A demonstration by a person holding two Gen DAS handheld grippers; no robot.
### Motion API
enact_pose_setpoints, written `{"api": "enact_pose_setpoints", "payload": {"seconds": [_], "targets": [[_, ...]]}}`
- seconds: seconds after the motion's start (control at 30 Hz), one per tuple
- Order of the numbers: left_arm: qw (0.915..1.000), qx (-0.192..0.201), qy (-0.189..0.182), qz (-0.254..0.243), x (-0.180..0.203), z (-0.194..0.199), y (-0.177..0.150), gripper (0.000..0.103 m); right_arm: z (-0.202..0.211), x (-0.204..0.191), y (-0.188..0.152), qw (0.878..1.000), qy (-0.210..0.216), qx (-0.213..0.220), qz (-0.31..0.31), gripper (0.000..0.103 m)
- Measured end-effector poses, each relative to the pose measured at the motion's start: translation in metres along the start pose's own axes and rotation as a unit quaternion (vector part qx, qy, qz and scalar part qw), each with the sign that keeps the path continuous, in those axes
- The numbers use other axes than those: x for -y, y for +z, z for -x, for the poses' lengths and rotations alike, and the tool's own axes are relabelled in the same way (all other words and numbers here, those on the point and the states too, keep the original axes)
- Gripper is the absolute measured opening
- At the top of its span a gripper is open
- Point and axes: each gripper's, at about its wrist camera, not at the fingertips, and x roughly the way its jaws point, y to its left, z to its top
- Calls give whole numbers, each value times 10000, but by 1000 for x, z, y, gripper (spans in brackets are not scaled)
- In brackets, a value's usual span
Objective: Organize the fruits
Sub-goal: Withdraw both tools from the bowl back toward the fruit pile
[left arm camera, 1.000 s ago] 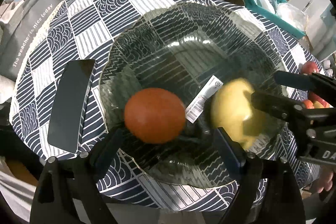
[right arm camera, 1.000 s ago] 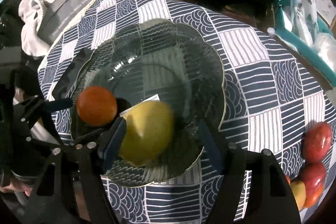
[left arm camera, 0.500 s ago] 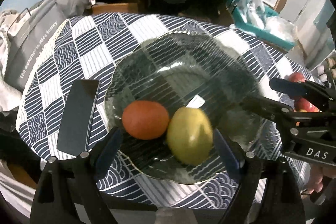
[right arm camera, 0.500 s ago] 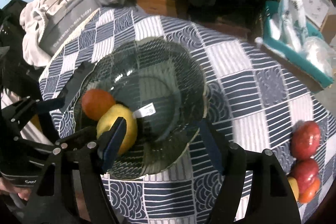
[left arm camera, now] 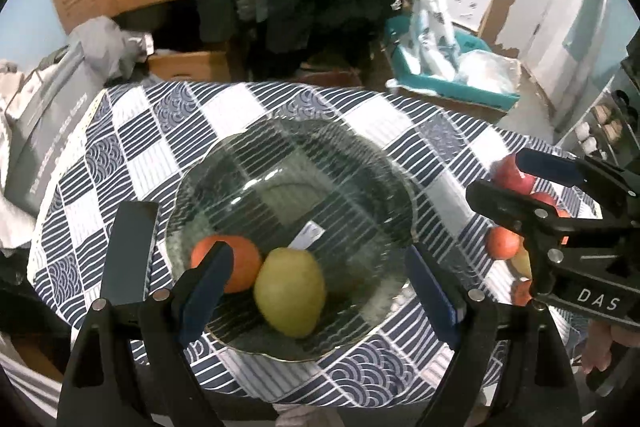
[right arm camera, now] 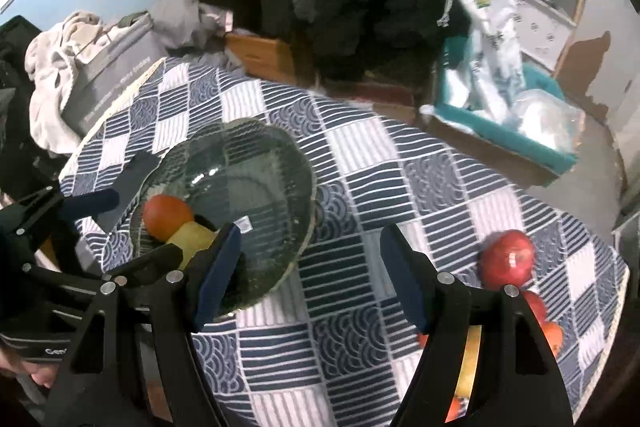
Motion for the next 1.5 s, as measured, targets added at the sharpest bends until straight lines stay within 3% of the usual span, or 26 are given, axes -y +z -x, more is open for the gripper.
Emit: {"api": "enact_pose_setpoints", "payload": {"seconds": [0.8,1.5], "targets": [[9944,685,-354,-725,75,40,13,89,98,80,-39,9928,-805,661,-591,73],[9898,552,-597,-1168,132,23,12,89,102,139,-85,9860,-1053,402,-1228,74]]}}
